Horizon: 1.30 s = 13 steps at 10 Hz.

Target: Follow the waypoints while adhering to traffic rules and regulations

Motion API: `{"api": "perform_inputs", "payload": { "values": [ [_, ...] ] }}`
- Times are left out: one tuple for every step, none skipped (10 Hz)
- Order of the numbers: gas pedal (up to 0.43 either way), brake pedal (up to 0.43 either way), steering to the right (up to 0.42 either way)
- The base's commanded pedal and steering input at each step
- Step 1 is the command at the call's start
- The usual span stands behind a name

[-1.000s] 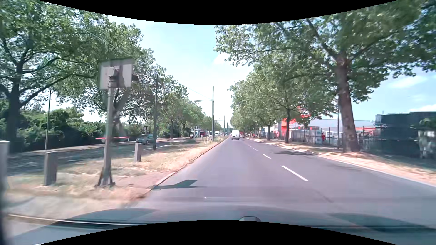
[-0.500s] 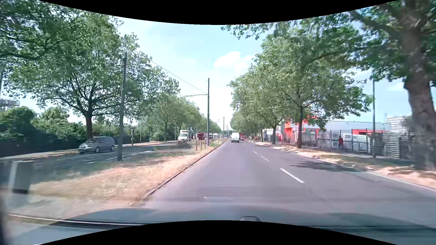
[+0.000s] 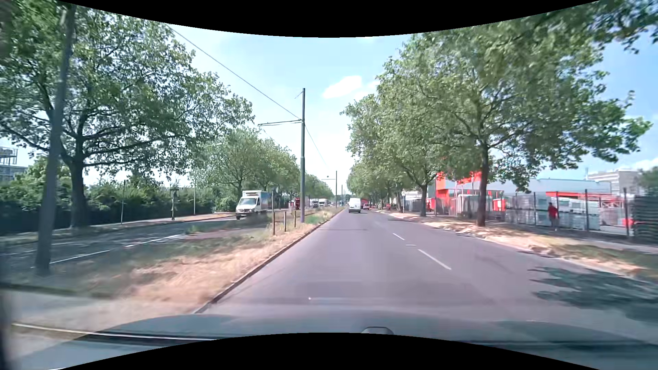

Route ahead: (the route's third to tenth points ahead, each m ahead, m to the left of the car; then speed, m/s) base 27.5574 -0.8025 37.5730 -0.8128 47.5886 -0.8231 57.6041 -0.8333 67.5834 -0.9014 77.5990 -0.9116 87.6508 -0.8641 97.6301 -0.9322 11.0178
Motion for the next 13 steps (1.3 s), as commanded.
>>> {"api": "perform_inputs", "payload": {
  "values": [
    [0.039,0.0,-0.003],
    [0.039,0.0,-0.003],
    [0.039,0.0,-0.003],
    [0.039,0.0,-0.003],
    [0.039,0.0,-0.004],
    [0.039,0.0,-0.004],
    [0.039,0.0,-0.004],
    [0.039,0.0,-0.004],
    [0.039,0.0,-0.004],
    [0.039,0.0,-0.004],
    [0.039,0.0,-0.004],
    [0.039,0.0,-0.005],
    [0.039,0.0,-0.005]
  ]
}}
